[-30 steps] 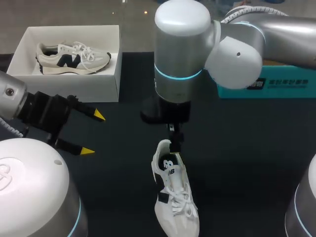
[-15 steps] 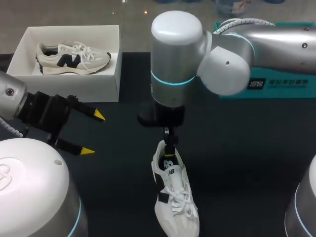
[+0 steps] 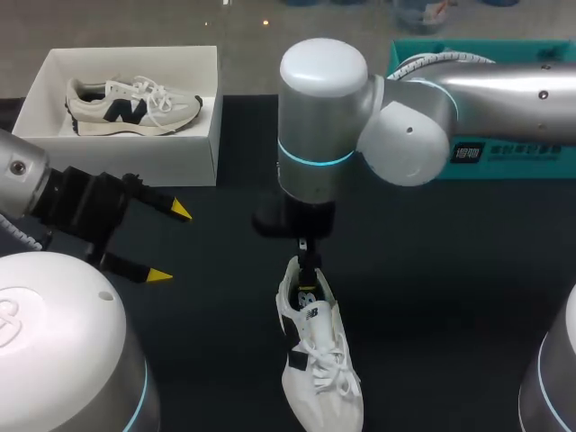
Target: Take the shoe out of the shoebox, open the shoe tongue, remove and reinsert the insole, then place the shoe into the shoebox
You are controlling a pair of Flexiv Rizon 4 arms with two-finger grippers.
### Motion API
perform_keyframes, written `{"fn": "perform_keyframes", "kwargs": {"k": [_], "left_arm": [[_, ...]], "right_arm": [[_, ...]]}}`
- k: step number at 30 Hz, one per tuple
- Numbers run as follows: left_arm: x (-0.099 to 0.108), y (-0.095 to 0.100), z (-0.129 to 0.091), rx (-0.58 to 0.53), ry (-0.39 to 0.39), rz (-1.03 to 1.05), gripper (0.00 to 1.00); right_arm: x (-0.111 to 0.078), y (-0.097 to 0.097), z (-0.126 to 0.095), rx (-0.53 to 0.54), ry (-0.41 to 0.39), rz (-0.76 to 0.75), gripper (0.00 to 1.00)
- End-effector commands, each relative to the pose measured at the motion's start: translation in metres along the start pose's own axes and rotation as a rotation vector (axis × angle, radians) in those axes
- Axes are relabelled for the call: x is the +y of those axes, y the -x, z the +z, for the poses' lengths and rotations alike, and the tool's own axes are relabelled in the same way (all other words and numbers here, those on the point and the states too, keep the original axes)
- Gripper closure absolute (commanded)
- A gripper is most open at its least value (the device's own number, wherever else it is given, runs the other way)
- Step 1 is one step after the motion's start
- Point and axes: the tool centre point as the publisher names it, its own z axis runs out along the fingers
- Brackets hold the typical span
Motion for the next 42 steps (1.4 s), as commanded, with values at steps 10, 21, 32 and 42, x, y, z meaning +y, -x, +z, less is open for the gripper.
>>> {"fn": "perform_keyframes", "kwargs": {"k": [10, 21, 32, 42], "left_arm": [[0.000, 0.000, 0.000, 0.003, 0.002, -0.001, 0.00], [0.000, 0.000, 0.000, 0.003, 0.002, -0.001, 0.00], [0.000, 0.000, 0.000, 0.003, 0.002, -0.001, 0.00], [0.000, 0.000, 0.000, 0.003, 0.002, -0.001, 0.00]], "right_arm": [[0.000, 0.011, 0.013, 0.002, 0.000, 0.015, 0.00], [-0.001, 0.010, 0.021, 0.016, -0.001, 0.017, 0.55], [0.000, 0.007, 0.031, 0.012, -0.003, 0.027, 1.00], [-0.001, -0.001, 0.020, -0.011, -0.010, 0.034, 1.00]]}}
